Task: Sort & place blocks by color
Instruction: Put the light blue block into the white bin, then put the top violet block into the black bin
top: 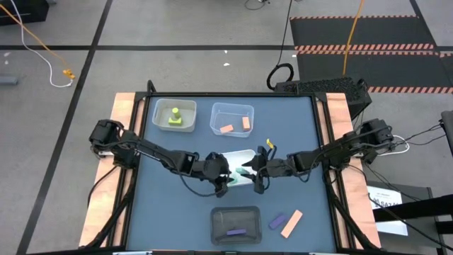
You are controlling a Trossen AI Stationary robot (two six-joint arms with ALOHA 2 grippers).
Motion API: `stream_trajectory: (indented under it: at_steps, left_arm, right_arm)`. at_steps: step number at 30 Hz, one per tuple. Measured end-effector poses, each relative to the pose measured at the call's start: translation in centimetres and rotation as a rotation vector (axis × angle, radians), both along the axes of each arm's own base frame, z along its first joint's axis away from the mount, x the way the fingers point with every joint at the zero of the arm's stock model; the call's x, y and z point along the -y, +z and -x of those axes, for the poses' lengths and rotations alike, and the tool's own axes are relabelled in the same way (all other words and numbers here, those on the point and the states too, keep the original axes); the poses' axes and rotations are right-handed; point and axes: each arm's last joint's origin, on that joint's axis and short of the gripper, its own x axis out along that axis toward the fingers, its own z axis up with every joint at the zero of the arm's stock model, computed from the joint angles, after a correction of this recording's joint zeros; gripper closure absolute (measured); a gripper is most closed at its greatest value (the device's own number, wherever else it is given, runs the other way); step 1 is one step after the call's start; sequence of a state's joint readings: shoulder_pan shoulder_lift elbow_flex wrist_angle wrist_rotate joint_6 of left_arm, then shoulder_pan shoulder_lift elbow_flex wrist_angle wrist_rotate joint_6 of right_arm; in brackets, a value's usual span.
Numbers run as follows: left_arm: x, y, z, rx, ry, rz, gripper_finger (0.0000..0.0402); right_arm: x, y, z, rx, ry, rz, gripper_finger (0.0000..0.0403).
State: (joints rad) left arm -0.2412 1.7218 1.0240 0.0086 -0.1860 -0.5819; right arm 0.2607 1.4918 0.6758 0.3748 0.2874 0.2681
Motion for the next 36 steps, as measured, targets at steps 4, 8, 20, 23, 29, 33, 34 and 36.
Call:
stream_trajectory:
  at_steps: [4,8,20,23,29,33,34,36]
  left_arm:
    - [0.6,0.0,0.1,0.003,-0.016,0.002,0.0243]
    - [1.0,0.2,0.1,0.021,-0.026,0.008,0.0243]
    - [1.3,1.1,-0.5,0.138,-0.071,-0.023,0.0243]
    - [1.3,1.1,-0.5,0.133,-0.074,-0.025,0.0243]
    - [1.3,1.0,-0.4,0.127,-0.076,-0.030,0.0243]
    - [1.3,1.0,-0.4,0.127,-0.080,-0.036,0.0243]
    - [1.3,1.0,-0.4,0.128,-0.082,-0.037,0.0243]
    - [1.3,1.0,-0.4,0.128,-0.085,-0.042,0.0243]
  right_arm:
    - [0.3,0.9,0.2,0.024,0.019,0.043,0.0187]
    - [1.0,1.5,0.4,0.034,0.017,0.086,0.0164]
    - [1.9,1.3,1.2,-0.068,0.039,0.180,0.0149]
    - [2.1,2.5,2.3,-0.083,0.041,0.183,0.0149]
    - [2.7,4.5,5.3,-0.137,-0.043,0.045,0.0149]
    - [3.0,3.7,7.4,-0.331,-0.089,-0.074,0.0149]
    - [3.0,3.3,7.8,-0.387,-0.104,-0.102,0.0149]
    - [3.0,2.6,8.4,-0.484,-0.135,-0.148,0.0149]
